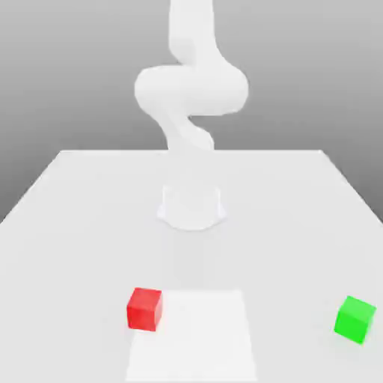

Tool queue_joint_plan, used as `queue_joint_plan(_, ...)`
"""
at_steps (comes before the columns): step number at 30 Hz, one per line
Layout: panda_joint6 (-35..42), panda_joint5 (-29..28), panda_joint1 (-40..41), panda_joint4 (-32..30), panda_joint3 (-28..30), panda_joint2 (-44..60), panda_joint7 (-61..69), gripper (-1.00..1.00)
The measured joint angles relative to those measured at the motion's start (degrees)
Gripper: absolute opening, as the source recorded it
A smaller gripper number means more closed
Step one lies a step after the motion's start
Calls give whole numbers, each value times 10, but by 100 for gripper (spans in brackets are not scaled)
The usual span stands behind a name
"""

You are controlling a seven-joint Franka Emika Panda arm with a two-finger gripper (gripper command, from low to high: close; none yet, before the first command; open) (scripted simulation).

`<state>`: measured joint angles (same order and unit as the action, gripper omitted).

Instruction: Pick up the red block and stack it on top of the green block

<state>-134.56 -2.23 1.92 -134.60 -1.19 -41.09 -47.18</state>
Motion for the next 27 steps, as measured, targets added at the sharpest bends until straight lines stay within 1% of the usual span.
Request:
queue_joint_plan(7, -87, -59, 54, -87, -12, 157, -35, 0)
queue_joint_plan(12, -150, -75, 79, -148, 3, 266, -40, 0)
queue_joint_plan(14, -176, -69, 84, -173, 12, 307, -33, 0)
queue_joint_plan(16, -202, -52, 86, -197, 20, 347, -18, 0)
queue_joint_plan(19, -241, 3, 92, -232, 25, 403, 23, 0)
queue_joint_plan(22, -281, 24, 98, -235, 17, 452, 39, 0)
queue_joint_plan(27, -352, 29, 99, -225, 14, 536, 43, 0)
